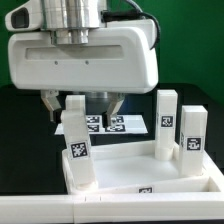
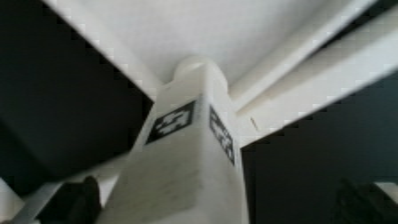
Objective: Assemble desk
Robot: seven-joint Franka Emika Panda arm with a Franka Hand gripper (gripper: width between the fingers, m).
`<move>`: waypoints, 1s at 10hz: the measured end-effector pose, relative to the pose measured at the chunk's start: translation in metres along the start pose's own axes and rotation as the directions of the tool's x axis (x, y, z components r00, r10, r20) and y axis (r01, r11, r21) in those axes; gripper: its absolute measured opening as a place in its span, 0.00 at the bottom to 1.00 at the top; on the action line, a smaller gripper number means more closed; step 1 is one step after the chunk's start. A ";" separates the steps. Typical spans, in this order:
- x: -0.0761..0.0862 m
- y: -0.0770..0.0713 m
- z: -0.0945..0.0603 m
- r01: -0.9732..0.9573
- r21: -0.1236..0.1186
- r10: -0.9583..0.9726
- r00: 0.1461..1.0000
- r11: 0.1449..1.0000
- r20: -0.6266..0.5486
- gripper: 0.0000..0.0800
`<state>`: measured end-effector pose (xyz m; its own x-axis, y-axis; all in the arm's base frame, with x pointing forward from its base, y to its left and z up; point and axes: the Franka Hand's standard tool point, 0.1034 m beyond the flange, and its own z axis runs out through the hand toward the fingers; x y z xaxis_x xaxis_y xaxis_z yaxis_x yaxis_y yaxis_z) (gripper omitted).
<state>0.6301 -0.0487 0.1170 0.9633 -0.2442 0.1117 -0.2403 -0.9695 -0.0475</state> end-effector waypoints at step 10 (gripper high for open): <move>-0.003 -0.001 0.002 -0.618 -0.011 0.618 0.786 0.786 0.010 0.36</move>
Offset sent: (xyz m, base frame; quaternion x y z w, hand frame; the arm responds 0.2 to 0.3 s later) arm 0.0000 0.0000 0.0000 0.0000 0.0000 0.0000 1.0000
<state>0.6276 -0.0468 0.1145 0.6102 -0.7908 0.0481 -0.7853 -0.6117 -0.0957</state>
